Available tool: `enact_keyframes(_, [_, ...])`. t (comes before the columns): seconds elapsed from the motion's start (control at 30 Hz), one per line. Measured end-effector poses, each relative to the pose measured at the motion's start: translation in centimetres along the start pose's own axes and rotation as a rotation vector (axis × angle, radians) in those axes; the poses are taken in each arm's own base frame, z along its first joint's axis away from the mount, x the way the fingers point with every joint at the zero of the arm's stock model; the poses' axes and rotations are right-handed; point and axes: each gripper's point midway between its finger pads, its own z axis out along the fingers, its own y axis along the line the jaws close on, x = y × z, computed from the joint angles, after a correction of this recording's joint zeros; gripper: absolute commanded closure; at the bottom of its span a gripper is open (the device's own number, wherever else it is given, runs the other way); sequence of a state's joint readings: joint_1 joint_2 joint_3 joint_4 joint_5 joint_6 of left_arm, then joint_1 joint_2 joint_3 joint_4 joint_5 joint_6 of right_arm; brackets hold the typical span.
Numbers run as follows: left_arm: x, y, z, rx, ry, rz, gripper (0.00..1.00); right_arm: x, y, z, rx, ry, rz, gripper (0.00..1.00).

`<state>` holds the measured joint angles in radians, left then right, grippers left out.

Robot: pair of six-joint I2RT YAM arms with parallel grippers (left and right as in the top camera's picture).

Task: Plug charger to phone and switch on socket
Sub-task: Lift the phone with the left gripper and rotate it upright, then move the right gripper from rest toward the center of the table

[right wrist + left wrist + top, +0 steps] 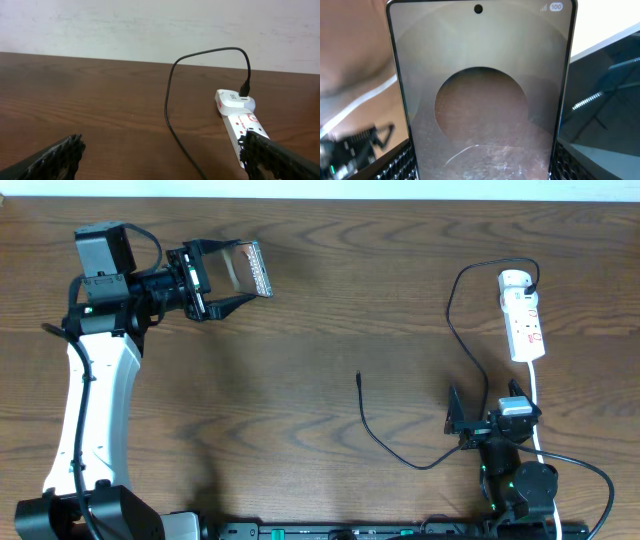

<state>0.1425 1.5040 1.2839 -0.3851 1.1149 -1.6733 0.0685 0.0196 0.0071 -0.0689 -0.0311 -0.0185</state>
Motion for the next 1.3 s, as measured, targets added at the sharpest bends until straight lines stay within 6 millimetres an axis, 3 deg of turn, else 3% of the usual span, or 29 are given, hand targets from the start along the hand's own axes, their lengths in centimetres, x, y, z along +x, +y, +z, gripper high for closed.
enact_keyframes(0.2, [-3.0, 0.6, -0.3, -0.021, -0.173, 0.121, 0.93, 0.0, 0.0, 0.0, 0.000, 0.000, 0.000, 0.01])
enact_keyframes(0.53, [-8.9, 7.6, -3.4, -0.308, -0.541, 0.088, 0.93, 0.0, 0.0, 0.0, 0.000, 0.000, 0.000, 0.01])
enact_keyframes(0.83, [-11.2, 10.7, -5.8, -0.516, -0.791, 0.156, 0.93, 0.0, 0.0, 0.0, 0.000, 0.000, 0.000, 0.01])
enact_keyframes(1.3, [-15.1, 15.2, -4.3, -0.769, -0.871, 0.152, 0.93, 0.0, 0.0, 0.0, 0.000, 0.000, 0.000, 0.01])
